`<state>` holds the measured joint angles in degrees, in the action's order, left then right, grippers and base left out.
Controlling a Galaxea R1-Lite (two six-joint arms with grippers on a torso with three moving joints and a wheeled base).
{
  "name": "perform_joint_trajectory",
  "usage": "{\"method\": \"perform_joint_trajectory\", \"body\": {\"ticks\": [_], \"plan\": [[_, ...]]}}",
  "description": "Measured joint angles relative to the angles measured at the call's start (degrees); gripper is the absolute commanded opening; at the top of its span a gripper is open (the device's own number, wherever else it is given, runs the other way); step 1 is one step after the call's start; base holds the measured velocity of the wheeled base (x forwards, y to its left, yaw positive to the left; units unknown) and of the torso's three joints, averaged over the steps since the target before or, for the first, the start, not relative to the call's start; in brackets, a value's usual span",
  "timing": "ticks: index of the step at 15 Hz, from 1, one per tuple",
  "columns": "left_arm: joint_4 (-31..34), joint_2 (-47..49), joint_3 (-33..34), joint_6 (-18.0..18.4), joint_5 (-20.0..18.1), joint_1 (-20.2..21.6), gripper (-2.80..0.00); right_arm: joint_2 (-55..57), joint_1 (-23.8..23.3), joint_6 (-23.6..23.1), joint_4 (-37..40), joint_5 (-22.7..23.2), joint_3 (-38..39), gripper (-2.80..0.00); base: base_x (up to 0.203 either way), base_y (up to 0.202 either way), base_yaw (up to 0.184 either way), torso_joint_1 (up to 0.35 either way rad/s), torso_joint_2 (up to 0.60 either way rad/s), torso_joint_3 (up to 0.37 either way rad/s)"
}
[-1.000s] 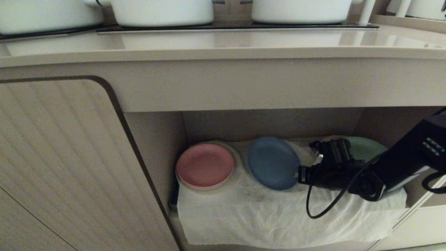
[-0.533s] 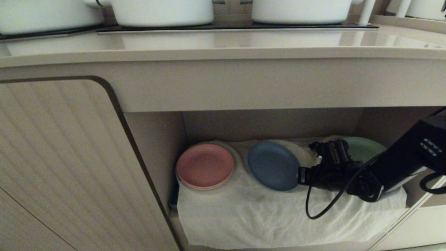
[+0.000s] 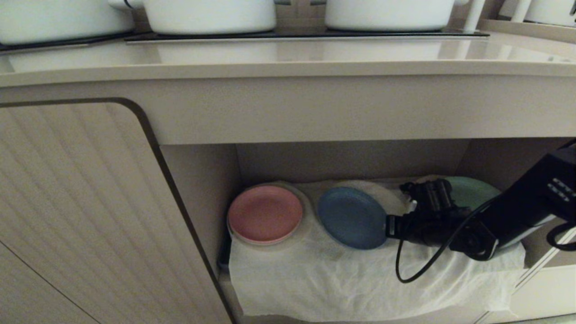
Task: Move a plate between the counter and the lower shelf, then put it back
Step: Pick up the plate in the cupboard
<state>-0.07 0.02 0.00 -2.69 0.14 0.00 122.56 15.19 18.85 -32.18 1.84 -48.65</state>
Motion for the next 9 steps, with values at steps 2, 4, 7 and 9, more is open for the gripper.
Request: {"method": "perform_joint_trajectory", "body": {"ticks": [2, 4, 7, 9], "plan": [[0.0, 0.0, 0.0, 0.0, 0.01, 0.0, -2.8, -0.39, 0.07, -0.01, -0.05, 0.06, 0.21, -2.8, 0.0, 0.0, 0.0, 0.0, 0.0, 0.0], [0.0, 0.0, 0.0, 0.0, 0.02, 0.0, -2.8, -0.93, 0.07, -0.05, -0.02, 0.05, 0.82, -2.8, 0.0, 0.0, 0.0, 0.0, 0.0, 0.0], [0.0, 0.0, 0.0, 0.0, 0.02, 0.0, -2.8, -1.91, 0.07, 0.02, -0.02, 0.13, 2.07, -2.8, 0.0, 0.0, 0.0, 0.0, 0.0, 0.0], [0.0, 0.0, 0.0, 0.01, 0.02, 0.0, -2.8, -2.54, 0.07, 0.04, -0.01, 0.17, 2.44, -2.8, 0.0, 0.0, 0.0, 0.0, 0.0, 0.0]]}}
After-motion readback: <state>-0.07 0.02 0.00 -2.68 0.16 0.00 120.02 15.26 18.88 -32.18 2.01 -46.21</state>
